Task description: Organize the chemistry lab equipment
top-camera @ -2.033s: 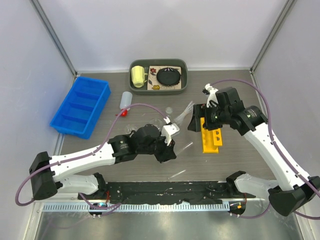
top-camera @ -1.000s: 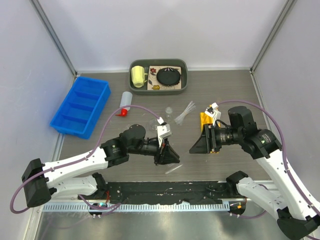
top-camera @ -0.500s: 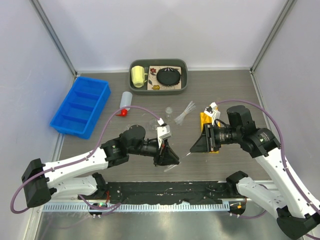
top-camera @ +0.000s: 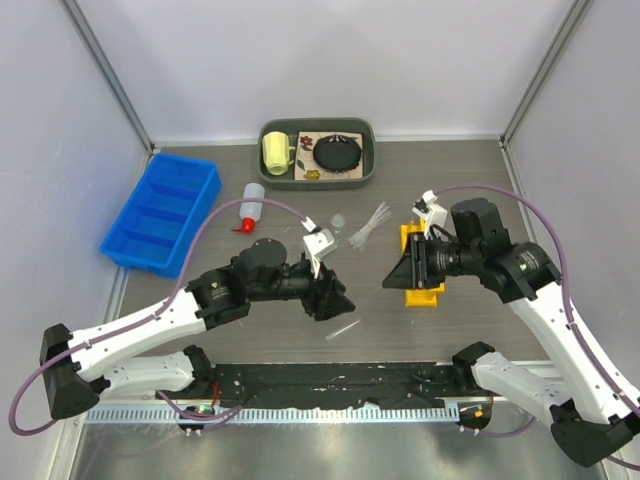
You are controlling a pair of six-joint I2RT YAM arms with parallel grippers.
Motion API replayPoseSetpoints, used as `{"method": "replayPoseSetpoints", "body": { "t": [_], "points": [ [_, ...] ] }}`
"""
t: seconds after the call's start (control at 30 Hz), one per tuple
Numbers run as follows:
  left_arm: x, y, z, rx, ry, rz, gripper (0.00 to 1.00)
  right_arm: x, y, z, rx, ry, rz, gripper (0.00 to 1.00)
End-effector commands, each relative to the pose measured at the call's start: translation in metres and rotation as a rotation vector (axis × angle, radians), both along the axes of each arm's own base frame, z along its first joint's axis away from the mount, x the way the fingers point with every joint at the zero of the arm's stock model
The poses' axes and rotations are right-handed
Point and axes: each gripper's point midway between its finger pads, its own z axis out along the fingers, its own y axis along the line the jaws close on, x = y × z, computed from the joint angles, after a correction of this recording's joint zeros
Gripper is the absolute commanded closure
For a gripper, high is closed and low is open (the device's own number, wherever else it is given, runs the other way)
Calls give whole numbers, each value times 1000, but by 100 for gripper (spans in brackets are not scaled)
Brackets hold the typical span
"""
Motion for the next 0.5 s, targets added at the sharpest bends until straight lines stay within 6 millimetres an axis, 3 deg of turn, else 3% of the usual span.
{"method": "replayPoseSetpoints", "body": {
  "t": [0.0, 0.07, 0.1, 0.27, 0.3, 0.47],
  "points": [
    [44, 24, 40, 75, -50, 282, 43, 41, -21, -1, -166, -81, -177, 84],
    [58, 41, 35, 162, -60, 393, 43, 58, -28, 1, -223, -102, -229, 84],
    [61, 45, 46, 160, -73, 418, 42, 69, -34, 1, -268, -122, -276, 84],
    [60, 59, 46, 213, -85, 439, 41, 113, -58, 23, -415, -204, -428, 83],
    [60, 61, 44, 219, -84, 441, 41, 128, -72, 19, -494, -216, -486, 84],
    [58, 68, 37, 233, -71, 453, 40, 161, -104, 18, -596, -195, -605, 85]
  ]
}}
